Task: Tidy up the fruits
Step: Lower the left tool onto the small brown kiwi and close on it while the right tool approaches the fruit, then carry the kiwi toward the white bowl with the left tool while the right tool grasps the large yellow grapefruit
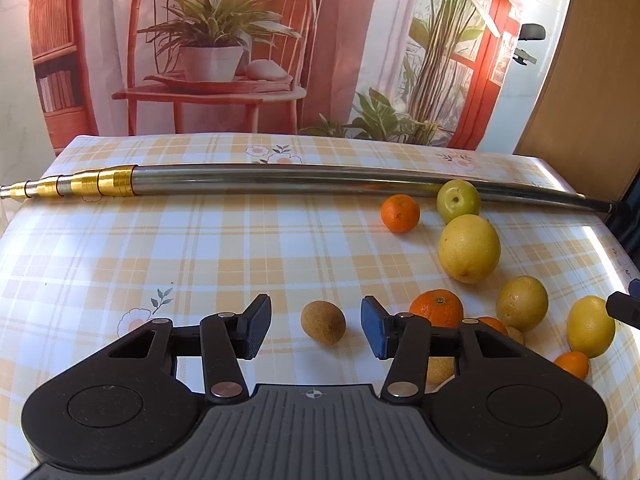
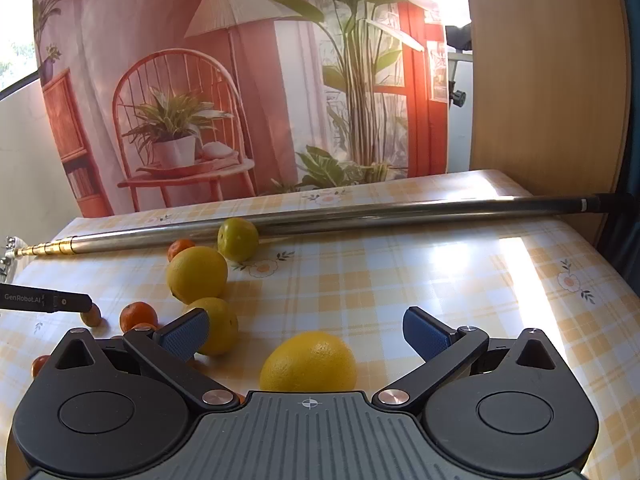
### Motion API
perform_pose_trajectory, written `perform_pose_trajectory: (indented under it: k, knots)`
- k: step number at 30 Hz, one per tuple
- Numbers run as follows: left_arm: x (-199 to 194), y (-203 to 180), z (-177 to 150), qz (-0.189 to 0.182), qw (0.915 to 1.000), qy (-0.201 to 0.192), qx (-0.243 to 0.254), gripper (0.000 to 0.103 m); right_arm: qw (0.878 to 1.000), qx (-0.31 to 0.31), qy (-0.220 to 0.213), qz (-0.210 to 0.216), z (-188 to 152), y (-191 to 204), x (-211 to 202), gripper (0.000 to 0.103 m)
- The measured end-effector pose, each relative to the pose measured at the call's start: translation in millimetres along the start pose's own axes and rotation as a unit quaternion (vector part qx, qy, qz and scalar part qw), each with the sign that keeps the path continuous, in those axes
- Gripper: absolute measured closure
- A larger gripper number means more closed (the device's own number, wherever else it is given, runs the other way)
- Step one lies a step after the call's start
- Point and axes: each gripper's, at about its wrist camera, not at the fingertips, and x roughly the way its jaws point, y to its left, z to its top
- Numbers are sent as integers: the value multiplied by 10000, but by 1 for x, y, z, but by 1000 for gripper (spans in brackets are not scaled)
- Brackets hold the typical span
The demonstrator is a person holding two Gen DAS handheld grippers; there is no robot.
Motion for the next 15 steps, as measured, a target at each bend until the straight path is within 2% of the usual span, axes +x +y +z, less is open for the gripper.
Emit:
perform_pose_trajectory:
  k: [6,7,8,9,15]
  knots:
    - [14,1,-2,-68,9999,142,-60,54,10000,16,64,54,-3,0,4,0]
    - [17,1,-2,-75,9998,163,-35,60,10000,12,75,43,-4,0,5,0]
    - [19,-1,-3,-55,9998,181,3,70,10000,12,95,19,-5,-1,6,0]
    - [20,-3,-4,-33,9998,197,53,75,9999,13,103,1,-6,-1,7,0]
    - [11,-7,-7,91,9997,65,197,74,10000,1,82,-8,-11,-3,8,2]
